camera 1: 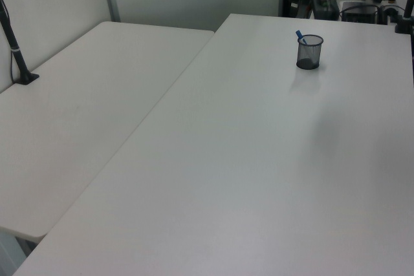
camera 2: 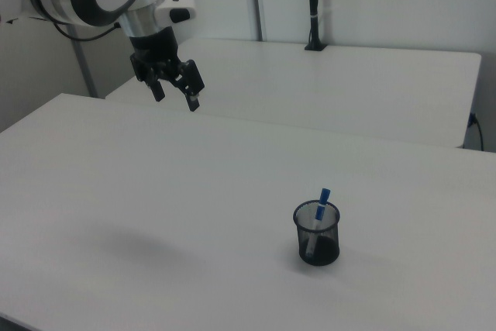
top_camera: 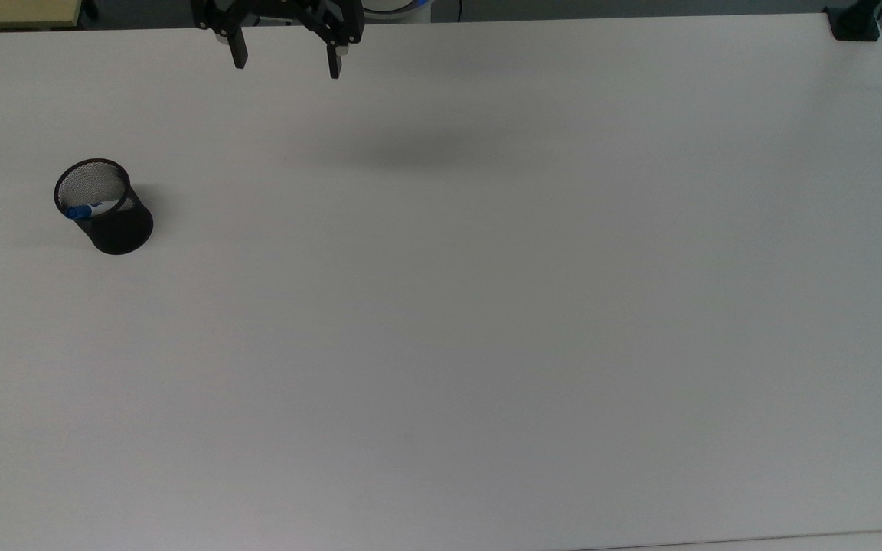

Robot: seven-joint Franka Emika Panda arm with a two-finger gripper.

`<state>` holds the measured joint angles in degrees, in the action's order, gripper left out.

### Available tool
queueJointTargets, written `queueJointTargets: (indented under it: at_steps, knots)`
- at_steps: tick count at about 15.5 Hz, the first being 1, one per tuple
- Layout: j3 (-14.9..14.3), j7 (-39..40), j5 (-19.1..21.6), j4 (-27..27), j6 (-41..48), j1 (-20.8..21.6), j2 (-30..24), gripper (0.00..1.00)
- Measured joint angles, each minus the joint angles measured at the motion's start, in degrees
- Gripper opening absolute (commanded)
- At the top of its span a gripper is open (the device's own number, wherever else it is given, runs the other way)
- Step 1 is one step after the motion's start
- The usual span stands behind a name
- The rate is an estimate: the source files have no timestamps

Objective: Remove the marker

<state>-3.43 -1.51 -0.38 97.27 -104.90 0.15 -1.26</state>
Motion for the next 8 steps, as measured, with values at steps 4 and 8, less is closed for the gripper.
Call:
queueJointTargets:
  at_steps: [4, 8]
  knots:
    - [-0.3, 9.1, 0.0, -0.2, 4.9, -1.7, -0.6, 1.00]
    - [-1.3, 16.3, -2.6, 0.0, 5.4, -3.7, -0.4, 1.00]
